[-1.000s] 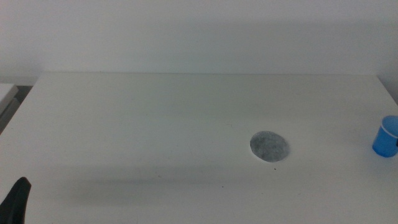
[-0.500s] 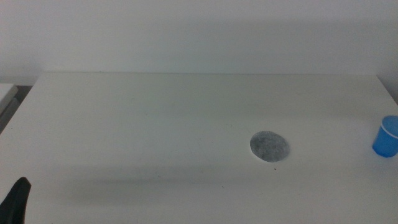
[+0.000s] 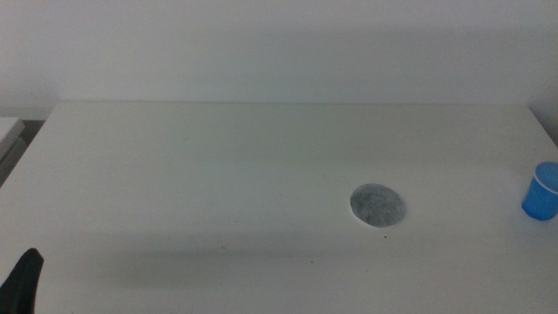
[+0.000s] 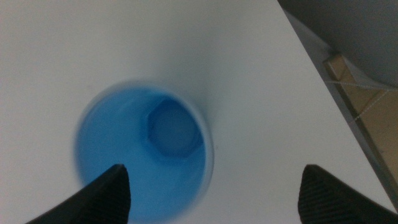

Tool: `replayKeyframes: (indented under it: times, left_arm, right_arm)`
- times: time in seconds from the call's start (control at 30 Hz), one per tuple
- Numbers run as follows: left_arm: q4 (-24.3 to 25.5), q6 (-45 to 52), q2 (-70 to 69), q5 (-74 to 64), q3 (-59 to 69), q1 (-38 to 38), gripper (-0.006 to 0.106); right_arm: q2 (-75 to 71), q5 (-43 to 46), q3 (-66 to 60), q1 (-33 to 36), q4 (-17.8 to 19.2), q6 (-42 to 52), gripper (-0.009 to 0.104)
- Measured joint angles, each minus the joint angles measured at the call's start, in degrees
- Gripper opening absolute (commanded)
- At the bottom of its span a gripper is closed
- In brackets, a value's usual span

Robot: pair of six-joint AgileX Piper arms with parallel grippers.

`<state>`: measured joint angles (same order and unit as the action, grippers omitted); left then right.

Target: Place an empty cup on a cup mat.

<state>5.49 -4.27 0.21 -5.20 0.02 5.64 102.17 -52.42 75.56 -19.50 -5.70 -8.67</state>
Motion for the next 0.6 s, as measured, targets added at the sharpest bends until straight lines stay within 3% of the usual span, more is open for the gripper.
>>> replayKeyframes:
  times: [0.07, 0.13, 0.17, 0.27, 0.43, 0.6]
  left_arm:
    - [0.00, 0.00, 0.00, 0.00, 0.00, 0.00, 0.094]
    - [0.00, 0.00, 0.00, 0.00, 0.00, 0.00, 0.094]
    - [0.00, 0.00, 0.00, 0.00, 0.00, 0.00, 0.094]
    - [0.00, 0.00, 0.00, 0.00, 0.00, 0.00, 0.094]
    - [0.00, 0.00, 0.00, 0.00, 0.00, 0.00, 0.094]
    - [0.00, 0.00, 0.00, 0.00, 0.00, 0.00, 0.094]
  right_arm:
    - [3.64, 0.10, 1.53, -0.04, 0.00, 0.16, 0.068]
    - [6.86, 0.46, 3.05, -0.04, 0.12, 0.16, 0.055]
    - [7.97, 0.62, 3.54, -0.04, 0.12, 0.16, 0.046]
    - [10.62, 1.63, 4.42, -0.04, 0.12, 0.27, -0.002]
    - [8.52, 2.30, 4.66, 3.34, -0.01, 1.75, 0.000]
    - [3.12, 2.53, 4.66, 13.80, -0.14, 1.53, 0.000]
